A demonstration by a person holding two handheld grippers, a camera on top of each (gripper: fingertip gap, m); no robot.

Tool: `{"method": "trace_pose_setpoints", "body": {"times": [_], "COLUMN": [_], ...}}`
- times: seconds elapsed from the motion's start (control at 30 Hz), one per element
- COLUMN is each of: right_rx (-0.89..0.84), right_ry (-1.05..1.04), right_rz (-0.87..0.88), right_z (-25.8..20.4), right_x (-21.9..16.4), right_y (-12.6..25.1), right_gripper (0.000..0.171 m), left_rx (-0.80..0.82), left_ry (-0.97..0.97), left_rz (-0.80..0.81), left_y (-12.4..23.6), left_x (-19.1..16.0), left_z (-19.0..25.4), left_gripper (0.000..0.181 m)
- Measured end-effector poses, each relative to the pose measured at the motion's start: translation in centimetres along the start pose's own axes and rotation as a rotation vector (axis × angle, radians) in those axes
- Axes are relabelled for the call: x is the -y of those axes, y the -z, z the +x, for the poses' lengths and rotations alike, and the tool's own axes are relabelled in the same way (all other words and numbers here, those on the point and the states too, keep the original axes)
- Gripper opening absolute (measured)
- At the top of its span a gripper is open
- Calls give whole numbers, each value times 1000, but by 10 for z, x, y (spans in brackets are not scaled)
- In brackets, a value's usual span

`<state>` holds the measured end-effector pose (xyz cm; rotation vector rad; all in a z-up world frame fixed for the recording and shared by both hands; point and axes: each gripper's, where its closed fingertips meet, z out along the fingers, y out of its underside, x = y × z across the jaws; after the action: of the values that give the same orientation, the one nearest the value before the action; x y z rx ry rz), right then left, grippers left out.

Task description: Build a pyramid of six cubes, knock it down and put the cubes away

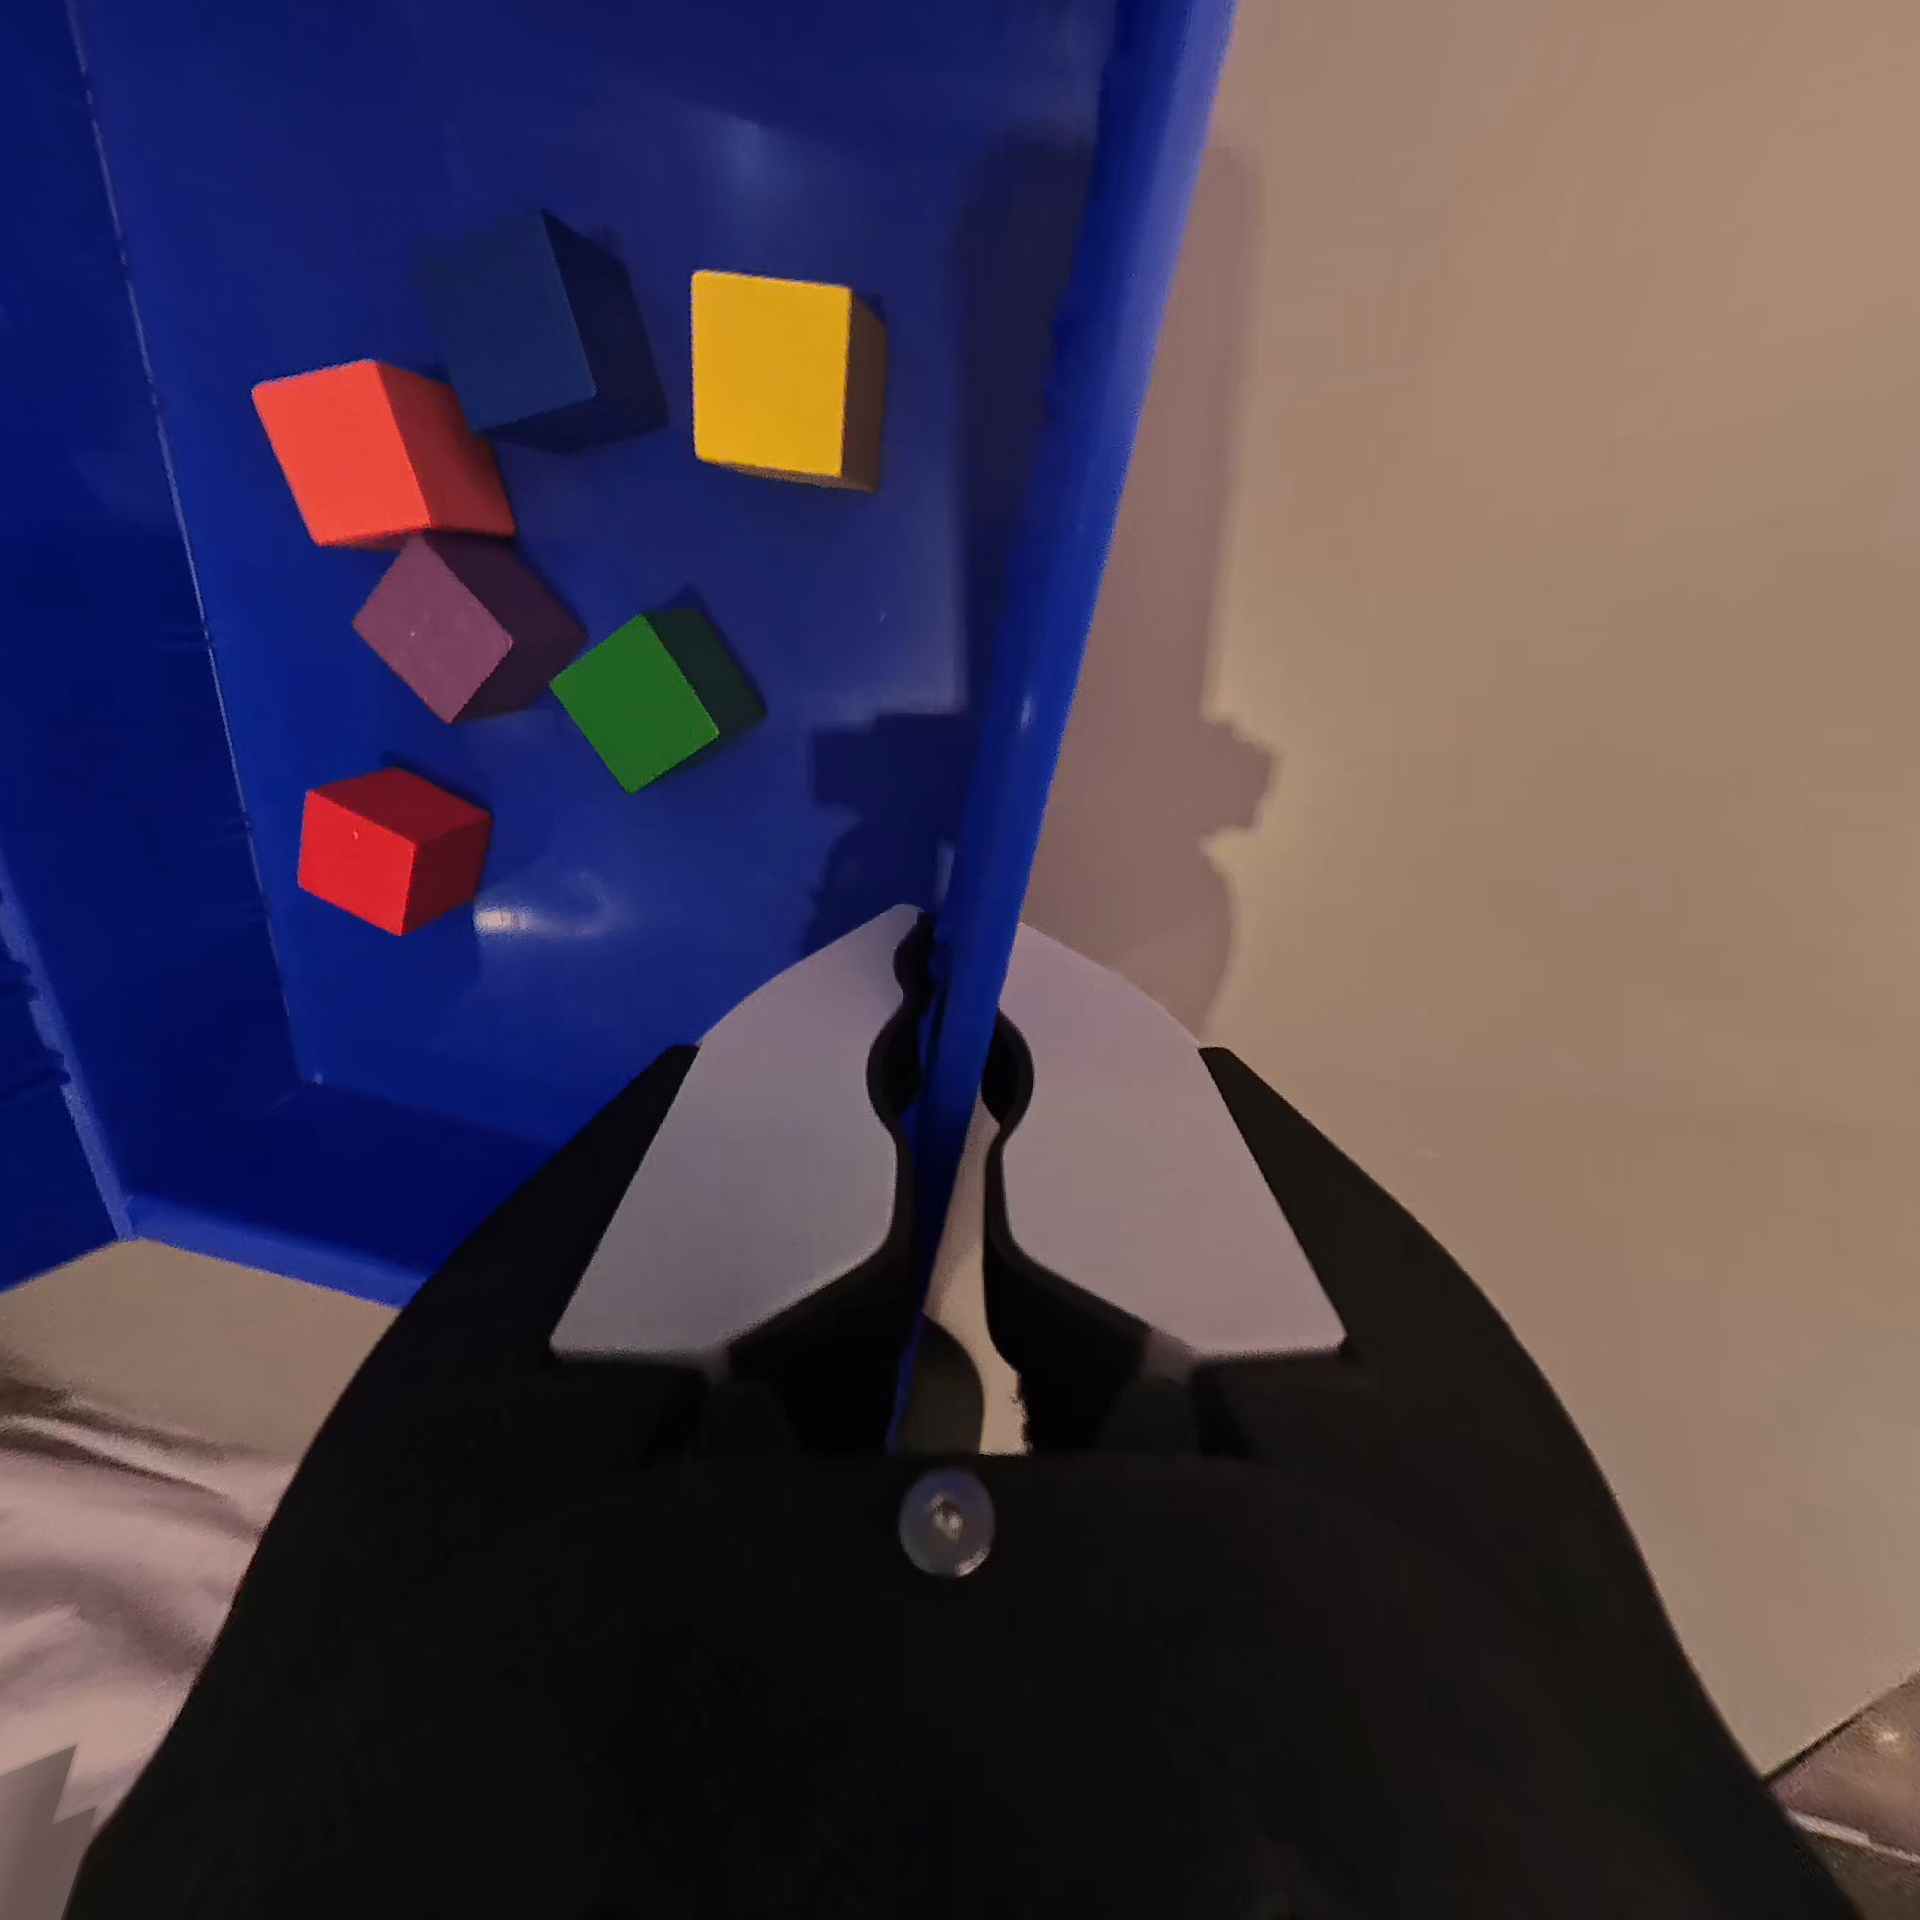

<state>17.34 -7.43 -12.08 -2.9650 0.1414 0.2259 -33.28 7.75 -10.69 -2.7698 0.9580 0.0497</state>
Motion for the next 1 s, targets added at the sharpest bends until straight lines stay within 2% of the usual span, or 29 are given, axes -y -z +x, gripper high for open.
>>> {"method": "trace_pose_setpoints", "body": {"times": [0.1,0.17,0.3,0.43,0.57,0.63,0.7,0.8,1.0], "right_rx": [44,14,-162,-173,-145,-77,21,-1,19], "right_ry": [76,115,140,137,119,100,55,64,79], "right_rz": [-23,-19,28,33,-30,-32,-35,-42,-54], "right_z": [-29,-39,-31,-29,-28,-35,-41,-38,-33], "right_x": [3,9,30,33,27,26,25,24,26], "right_y": [-5,-7,-15,-17,-27,-28,-29,-28,-28], "right_gripper": [9,9,19,22,25,14,9,8,8], "left_rx": [40,38,57,50,32,-34,-123,-292,-674], "left_ry": [-53,-77,-113,-136,-142,-168,-175,-164,-100], "left_rz": [1,1,4,20,80,106,156,264,513], "left_y": [1,2,3,3,11,17,28,52,112], "left_x": [6,7,9,14,21,22,24,29,41], "left_z": [19,31,44,46,42,48,54,62,73], "left_gripper": [16,17,19,22,41,55,54,54,36]}}
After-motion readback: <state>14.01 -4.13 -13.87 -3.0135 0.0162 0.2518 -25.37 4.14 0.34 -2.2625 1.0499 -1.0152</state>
